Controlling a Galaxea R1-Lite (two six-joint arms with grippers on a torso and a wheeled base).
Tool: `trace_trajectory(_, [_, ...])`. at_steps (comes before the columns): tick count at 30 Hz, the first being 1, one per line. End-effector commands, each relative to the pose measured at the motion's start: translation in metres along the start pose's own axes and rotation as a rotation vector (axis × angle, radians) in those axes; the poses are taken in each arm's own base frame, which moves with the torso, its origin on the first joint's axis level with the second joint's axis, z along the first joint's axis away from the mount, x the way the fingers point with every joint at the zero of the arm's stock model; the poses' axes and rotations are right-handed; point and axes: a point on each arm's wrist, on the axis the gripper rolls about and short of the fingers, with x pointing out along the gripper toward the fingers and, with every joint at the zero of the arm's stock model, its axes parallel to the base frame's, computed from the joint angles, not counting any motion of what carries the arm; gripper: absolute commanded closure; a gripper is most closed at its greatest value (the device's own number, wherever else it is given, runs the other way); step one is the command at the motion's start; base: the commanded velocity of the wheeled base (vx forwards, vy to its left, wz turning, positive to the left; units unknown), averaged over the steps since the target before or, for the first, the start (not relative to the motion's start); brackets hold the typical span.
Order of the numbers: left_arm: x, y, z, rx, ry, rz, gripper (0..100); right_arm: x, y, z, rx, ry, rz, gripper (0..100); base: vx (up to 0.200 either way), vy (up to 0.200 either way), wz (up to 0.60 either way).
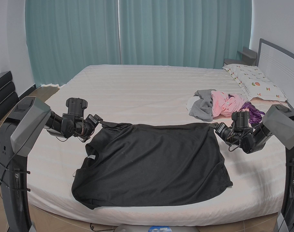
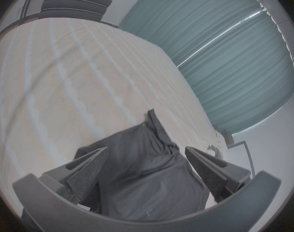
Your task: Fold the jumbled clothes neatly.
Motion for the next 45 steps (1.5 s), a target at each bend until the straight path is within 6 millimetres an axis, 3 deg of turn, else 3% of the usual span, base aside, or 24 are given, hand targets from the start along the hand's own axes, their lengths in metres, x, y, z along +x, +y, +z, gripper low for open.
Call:
trace_trajectory(1, [-0.044,0.004,-0.005,0.035,0.065,-0.004,0,-0.058,0.022,-0.007,-0.018,0.041,0.031,0,0.000,0.000,0.00])
trace_trajectory(3, [-0.038,0.015,-0.002,0.062,0.061,0.031,0,-0.070,0.019,-0.018,-0.021,0.079,0.013,0,0.000,0.000,0.00])
trace_trajectory(7, [-0.025,0.029,0.004,0.061,0.055,0.060,0,-0.073,0.017,-0.035,-0.009,0.136,-0.001,0,0.000,0.000,0.00])
trace_trajectory(15, [0.008,0.049,0.005,0.052,0.061,0.095,0,-0.071,0.018,-0.044,0.027,0.163,-0.001,0,0.000,0.000,0.00])
trace_trajectory(28, [0.053,0.051,-0.006,0.160,0.068,0.069,0,-0.066,0.018,-0.048,0.026,0.171,-0.004,0,0.000,0.000,0.00])
trace_trajectory(33, [0.057,0.047,-0.005,0.167,0.059,0.055,0,-0.064,0.016,-0.050,0.025,0.177,-0.009,0,0.000,0.000,0.00])
trace_trajectory(34, [0.057,0.047,-0.005,0.167,0.059,0.055,100,-0.064,0.016,-0.050,0.025,0.177,-0.009,0,0.000,0.000,0.00])
trace_trajectory(41, [0.052,0.044,0.001,0.159,0.040,0.049,100,-0.062,0.015,-0.051,0.026,0.180,-0.013,0,0.000,0.000,0.00])
trace_trajectory(45, [0.043,0.036,0.018,0.150,-0.051,0.055,100,-0.057,0.012,-0.048,0.029,0.171,-0.017,0,0.000,0.000,0.00])
